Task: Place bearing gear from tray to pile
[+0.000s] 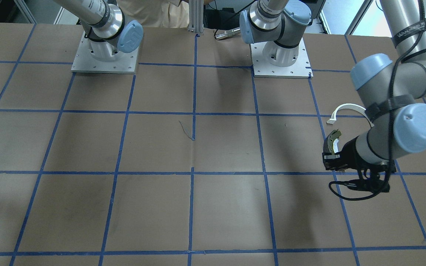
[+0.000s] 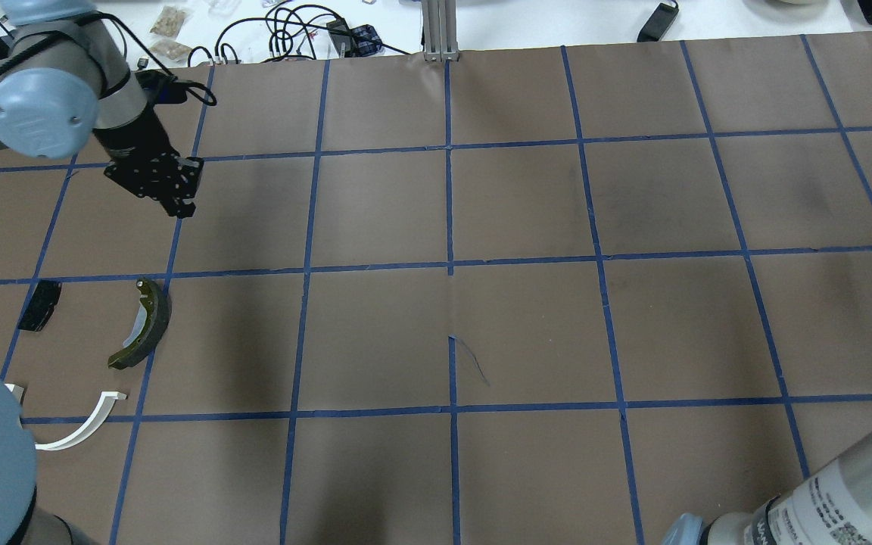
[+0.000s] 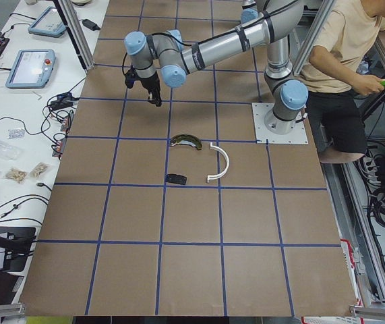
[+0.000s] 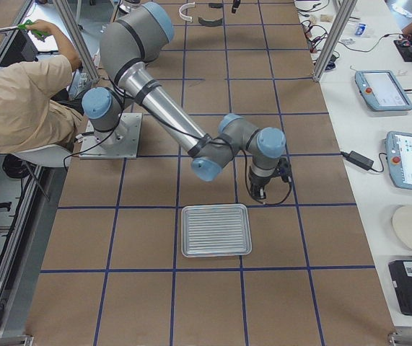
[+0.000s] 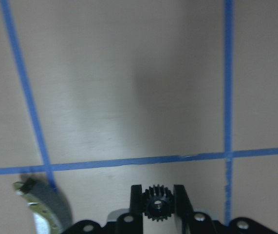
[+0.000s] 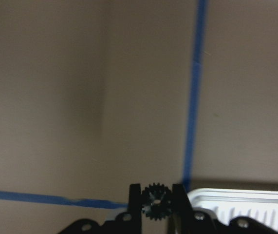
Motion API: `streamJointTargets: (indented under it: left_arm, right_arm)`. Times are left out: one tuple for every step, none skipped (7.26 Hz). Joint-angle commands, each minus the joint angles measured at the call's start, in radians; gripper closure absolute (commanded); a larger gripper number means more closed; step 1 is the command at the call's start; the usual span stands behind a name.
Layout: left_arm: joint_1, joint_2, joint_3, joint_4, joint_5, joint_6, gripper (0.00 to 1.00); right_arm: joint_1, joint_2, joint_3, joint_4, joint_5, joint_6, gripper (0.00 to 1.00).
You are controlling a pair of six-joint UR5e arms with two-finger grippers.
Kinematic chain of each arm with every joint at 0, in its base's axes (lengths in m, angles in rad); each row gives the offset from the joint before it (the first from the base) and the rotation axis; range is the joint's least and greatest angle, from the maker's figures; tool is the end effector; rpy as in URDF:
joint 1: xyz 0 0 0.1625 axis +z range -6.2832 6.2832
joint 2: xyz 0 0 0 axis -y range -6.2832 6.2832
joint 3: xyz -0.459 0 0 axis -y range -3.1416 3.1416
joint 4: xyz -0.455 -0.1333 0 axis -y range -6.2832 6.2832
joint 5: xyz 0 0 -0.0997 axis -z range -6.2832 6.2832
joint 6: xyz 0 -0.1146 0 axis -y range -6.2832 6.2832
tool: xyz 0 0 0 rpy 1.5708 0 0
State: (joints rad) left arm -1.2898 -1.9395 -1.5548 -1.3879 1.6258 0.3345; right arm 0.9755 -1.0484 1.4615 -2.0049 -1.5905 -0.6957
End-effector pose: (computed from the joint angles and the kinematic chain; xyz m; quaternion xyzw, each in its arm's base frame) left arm 0.0642 -0.6802 0.3038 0.0290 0.9956 0.0891 0.0004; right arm -0.3108 -0.6927 0.2652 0.0501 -0.9986 0.0025 0.0142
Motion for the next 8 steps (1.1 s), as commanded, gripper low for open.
streamJointTargets:
  left_arm:
    - [0.157,0.008,-0.040,-0.003,0.037,0.099,1.00]
    - [0.209,0.007,-0.078,0.016,0.036,0.109,1.00]
    - [0.239,-0.002,-0.108,0.062,0.036,0.162,1.00]
    - [0.263,-0.004,-0.129,0.108,0.037,0.231,1.00]
    - [0.294,-0.013,-0.163,0.115,0.031,0.251,1.00]
    - [0.305,-0.015,-0.195,0.148,0.028,0.253,1.00]
    - [0.307,-0.019,-0.230,0.203,0.034,0.259,1.00]
    - [0.307,-0.024,-0.269,0.263,0.036,0.293,1.00]
  right_arm:
    - [0.292,-0.022,0.010,0.055,0.001,0.410,1.00]
    - [0.412,-0.028,0.023,0.054,0.016,0.552,1.00]
    - [0.551,-0.024,0.033,0.037,0.014,0.699,1.00]
    - [0.680,-0.025,0.039,0.041,0.030,0.763,1.00]
    - [0.798,-0.021,0.040,0.040,0.050,0.807,1.00]
    - [0.890,-0.007,0.043,0.038,0.049,0.890,1.00]
    - [0.981,0.010,0.045,0.035,0.050,0.962,1.00]
    - [1.047,0.031,0.045,0.025,0.049,1.026,1.00]
